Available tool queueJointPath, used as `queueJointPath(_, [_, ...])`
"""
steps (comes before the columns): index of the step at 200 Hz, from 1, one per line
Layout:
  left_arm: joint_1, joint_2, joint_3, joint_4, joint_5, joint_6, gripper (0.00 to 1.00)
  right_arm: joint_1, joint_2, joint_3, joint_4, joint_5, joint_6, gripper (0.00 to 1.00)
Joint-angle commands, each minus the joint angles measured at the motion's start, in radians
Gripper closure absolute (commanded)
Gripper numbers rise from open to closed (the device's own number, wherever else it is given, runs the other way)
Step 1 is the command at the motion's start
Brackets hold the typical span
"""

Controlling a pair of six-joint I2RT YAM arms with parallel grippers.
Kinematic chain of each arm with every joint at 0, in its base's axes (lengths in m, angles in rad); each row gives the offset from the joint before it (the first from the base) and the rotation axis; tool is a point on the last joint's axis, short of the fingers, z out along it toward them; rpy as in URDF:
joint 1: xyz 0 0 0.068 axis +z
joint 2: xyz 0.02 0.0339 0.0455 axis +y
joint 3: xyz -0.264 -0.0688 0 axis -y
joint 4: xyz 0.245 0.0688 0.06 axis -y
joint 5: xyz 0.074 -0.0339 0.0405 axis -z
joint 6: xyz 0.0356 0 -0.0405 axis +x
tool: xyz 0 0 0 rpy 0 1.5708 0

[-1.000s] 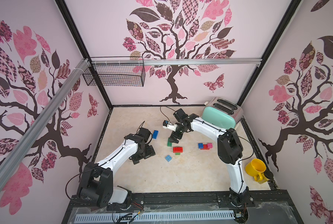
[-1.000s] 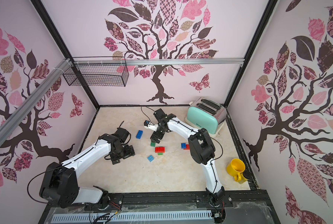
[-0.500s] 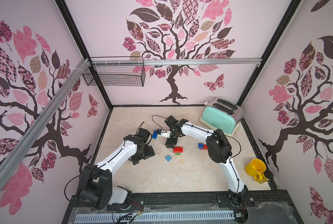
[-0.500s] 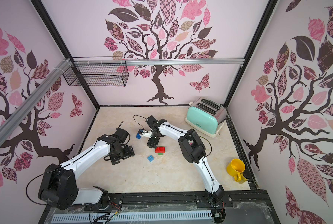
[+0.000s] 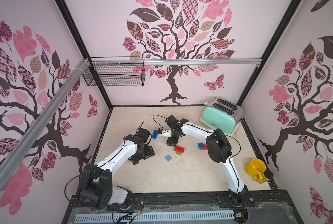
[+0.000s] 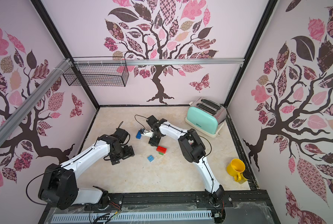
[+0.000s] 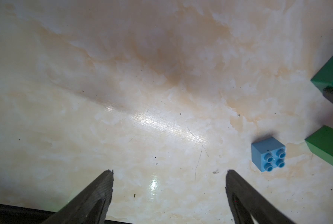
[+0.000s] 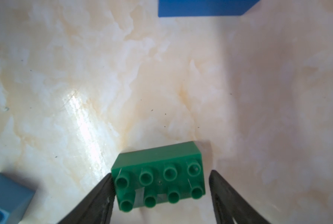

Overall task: Assemble a carrot with lego
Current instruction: Pick up the lego brick from the center of the board.

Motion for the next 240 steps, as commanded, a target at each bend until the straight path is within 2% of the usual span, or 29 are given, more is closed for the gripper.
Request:
queueJointPath(1, [0.006, 0.007, 0.005, 0.007, 0.0, 0.009, 0.07, 0.002, 0.001, 0.043, -0.024, -0.003, 0.014, 0.29])
queueJointPath(32, [0.007, 0.007, 0.006, 0.007, 0.001, 0.01, 0.07, 0.006, 0.004, 0.059, -0.029, -0.007, 0.022, 0.42])
queueJointPath(72, [0.009, 0.012, 0.01, 0.007, 0.002, 0.015, 0.07, 0.012, 0.003, 0.075, -0.037, -0.004, 0.045, 0.47])
queueJointPath(92, [0.01, 0.013, 0.012, 0.007, 0.001, 0.017, 0.07, 0.012, 0.0, 0.108, -0.046, -0.002, 0.108, 0.5])
queueJointPath(128, [0.015, 0.013, 0.017, 0.008, -0.006, 0.028, 0.07, 0.012, 0.04, 0.307, -0.193, 0.039, 0.345, 0.5])
queueJointPath(147, [0.022, 0.018, 0.021, 0.013, -0.004, 0.034, 0.07, 0.012, 0.026, 0.334, -0.229, 0.045, 0.496, 0.51])
queueJointPath(186, [0.04, 0.03, 0.033, 0.021, 0.006, 0.059, 0.07, 0.012, -0.025, 0.317, -0.317, 0.11, 0.793, 0.54])
queueJointPath(208, [0.052, 0.038, 0.034, 0.031, 0.017, 0.076, 0.07, 0.012, -0.07, 0.283, -0.35, 0.108, 0.94, 0.56])
queueJointPath(240, [0.066, 0.057, 0.046, 0.034, 0.027, 0.098, 0.07, 0.013, -0.182, 0.136, -0.338, 0.133, 1.129, 0.6])
